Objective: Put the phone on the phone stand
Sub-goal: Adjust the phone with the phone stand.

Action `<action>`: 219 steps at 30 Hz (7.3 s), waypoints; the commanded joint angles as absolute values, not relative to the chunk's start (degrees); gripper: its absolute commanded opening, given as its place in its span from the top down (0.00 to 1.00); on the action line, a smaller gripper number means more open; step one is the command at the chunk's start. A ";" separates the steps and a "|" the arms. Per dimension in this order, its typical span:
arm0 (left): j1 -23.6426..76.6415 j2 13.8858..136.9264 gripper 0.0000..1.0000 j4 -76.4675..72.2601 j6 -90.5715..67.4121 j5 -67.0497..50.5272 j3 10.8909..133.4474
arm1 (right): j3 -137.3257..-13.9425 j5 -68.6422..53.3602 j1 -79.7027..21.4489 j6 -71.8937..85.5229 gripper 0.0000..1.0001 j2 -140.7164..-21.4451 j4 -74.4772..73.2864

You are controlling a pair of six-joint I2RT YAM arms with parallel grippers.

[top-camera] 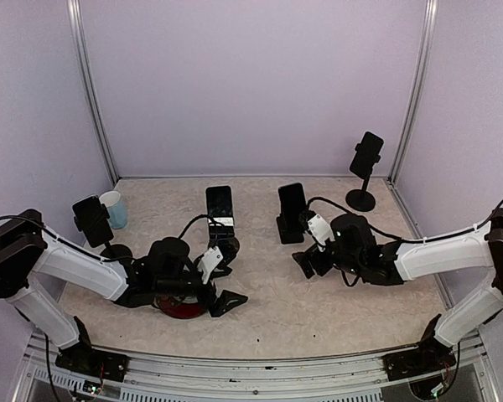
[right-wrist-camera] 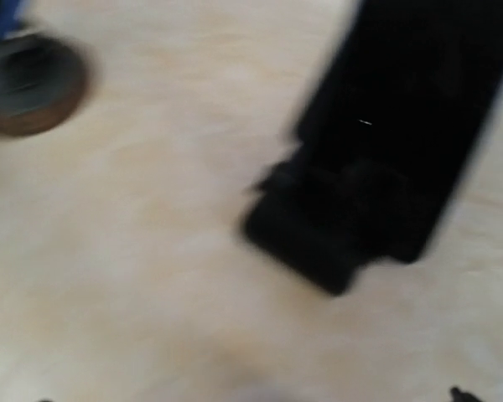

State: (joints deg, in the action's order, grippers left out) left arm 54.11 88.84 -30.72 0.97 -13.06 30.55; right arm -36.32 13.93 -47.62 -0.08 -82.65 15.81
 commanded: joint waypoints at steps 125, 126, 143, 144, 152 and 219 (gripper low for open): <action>55.28 87.41 0.01 -32.94 1.80 -11.73 31.06 | -85.56 26.41 -38.72 14.44 0.20 -116.38 5.05; 55.28 87.37 0.01 -32.88 1.77 -11.69 31.09 | -85.39 26.31 -38.63 14.66 0.20 -116.37 5.07; 55.28 86.99 0.01 -32.76 1.88 -11.56 31.00 | -83.35 25.41 -38.50 16.27 0.20 -115.70 5.97; 55.28 86.93 0.01 -32.81 1.85 -11.52 31.02 | -83.11 25.40 -38.50 16.28 0.20 -115.57 6.18; 55.28 86.94 0.01 -32.83 1.85 -11.57 31.01 | -82.25 25.53 -38.49 16.98 0.21 -115.41 6.59; 55.36 82.21 0.01 -31.41 1.87 -11.87 29.77 | -87.97 21.97 -36.83 21.72 0.21 -111.85 2.24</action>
State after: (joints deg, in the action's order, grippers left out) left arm 54.85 83.72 -31.48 1.56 -11.60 29.56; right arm -84.68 21.93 -36.84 22.06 -109.34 3.66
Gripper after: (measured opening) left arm 0.988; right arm 0.793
